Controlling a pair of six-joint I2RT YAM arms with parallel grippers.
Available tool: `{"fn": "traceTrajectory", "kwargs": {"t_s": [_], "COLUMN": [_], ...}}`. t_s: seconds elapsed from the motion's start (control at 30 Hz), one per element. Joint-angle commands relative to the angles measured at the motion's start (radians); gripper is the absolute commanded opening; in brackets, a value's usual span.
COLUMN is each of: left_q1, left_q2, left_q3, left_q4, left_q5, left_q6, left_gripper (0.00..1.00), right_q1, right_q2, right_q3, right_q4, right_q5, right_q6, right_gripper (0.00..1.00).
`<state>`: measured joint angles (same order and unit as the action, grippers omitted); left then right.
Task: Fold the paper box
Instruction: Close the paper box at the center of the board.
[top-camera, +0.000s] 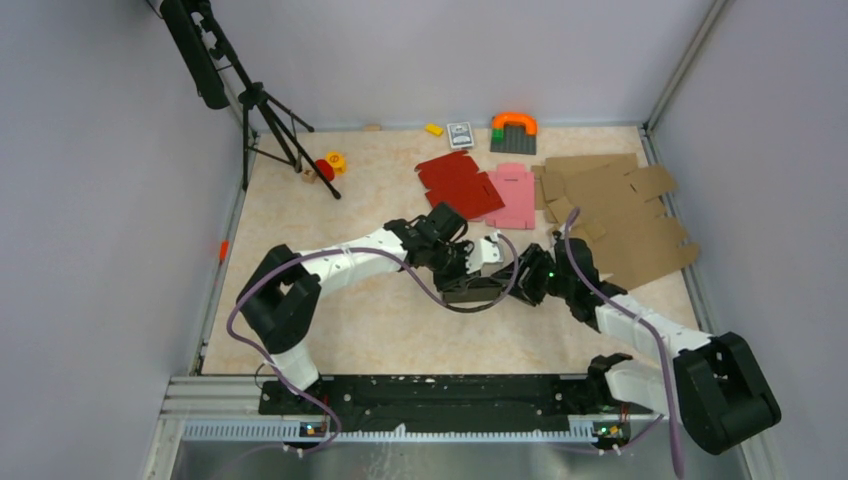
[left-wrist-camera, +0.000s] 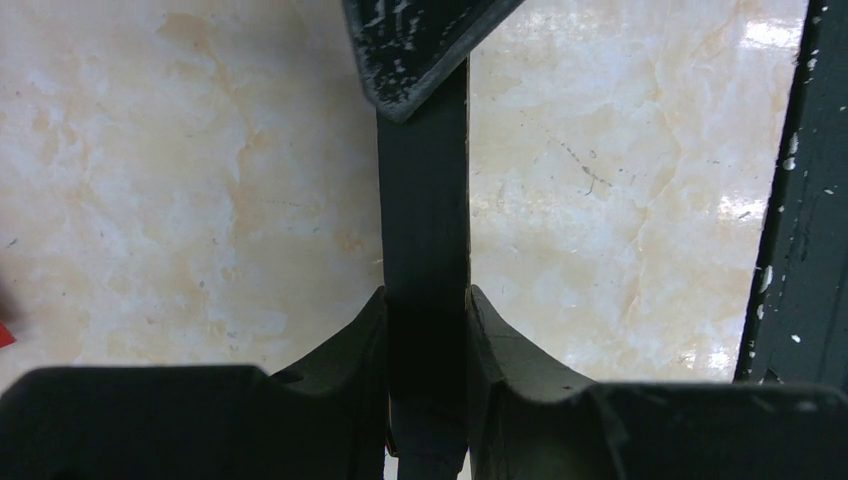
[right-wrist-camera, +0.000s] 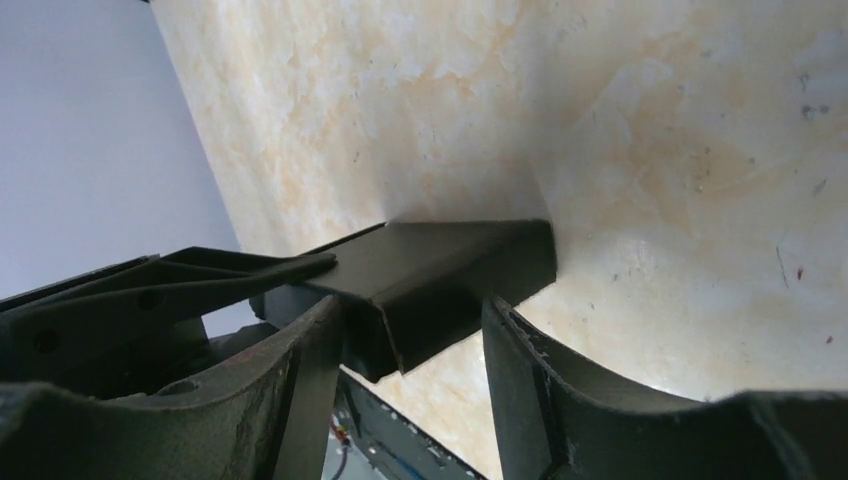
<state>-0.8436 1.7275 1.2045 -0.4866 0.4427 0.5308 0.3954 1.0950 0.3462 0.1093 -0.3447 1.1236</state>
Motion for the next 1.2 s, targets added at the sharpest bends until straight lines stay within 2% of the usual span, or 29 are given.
{"fn": "traceTrajectory", "kwargs": {"t_s": [0.0,0.07,0.17,0.33,0.4,0.47,0.57,0.63,0.77,0.9,1.07,1.17], "left_q1": [-0.004,-0.003,-0.002,0.024,0.045,0.064,0.088,0.102,0.121,0.126,0.126,0.126], "left_q2": [0.01,0.009,0.008,0.017,0.021,0.016,-0.002,-0.007,-0.023,-0.052,-0.054,-0.049], "left_q3": [0.02,0.023,0.024,0.048,0.065,0.069,0.062,0.064,0.067,0.048,0.034,0.042], "left_q4": [0.038,0.028,0.013,-0.062,-0.126,-0.165,-0.207,-0.219,-0.249,-0.273,-0.292,-0.31], "left_q5": [0.09,0.104,0.116,0.13,0.146,0.157,0.183,0.2,0.232,0.248,0.221,0.221], "left_q6": [0.022,0.032,0.055,0.135,0.189,0.24,0.312,0.329,0.359,0.4,0.425,0.435], "left_gripper": [0.1,0.09,0.09,0.1,0.1,0.1,0.1,0.11,0.11,0.11,0.11,0.11], "right_q1": [0.002,0.0,-0.009,-0.009,-0.009,-0.008,-0.003,0.024,0.148,0.305,0.327,0.328], "right_q2": [0.001,-0.033,-0.095,-0.188,-0.25,-0.319,-0.391,-0.386,-0.291,-0.242,-0.179,-0.13], "right_q3": [0.124,0.197,0.28,0.31,0.253,0.154,0.052,0.046,0.093,0.098,0.063,0.036], "right_q4": [-0.166,-0.294,-0.393,-0.448,-0.39,-0.279,-0.132,-0.116,-0.139,-0.046,0.08,0.167], "right_q5": [0.052,0.126,0.164,0.078,0.013,-0.08,-0.212,-0.275,-0.232,-0.027,-0.008,-0.028], "right_q6": [-0.232,-0.355,-0.489,-0.686,-0.715,-0.744,-0.828,-0.935,-1.107,-1.226,-1.316,-1.33], "right_gripper": [0.55,0.59,0.63,0.63,0.64,0.72,0.71,0.68,0.65,0.65,0.64,0.56]}}
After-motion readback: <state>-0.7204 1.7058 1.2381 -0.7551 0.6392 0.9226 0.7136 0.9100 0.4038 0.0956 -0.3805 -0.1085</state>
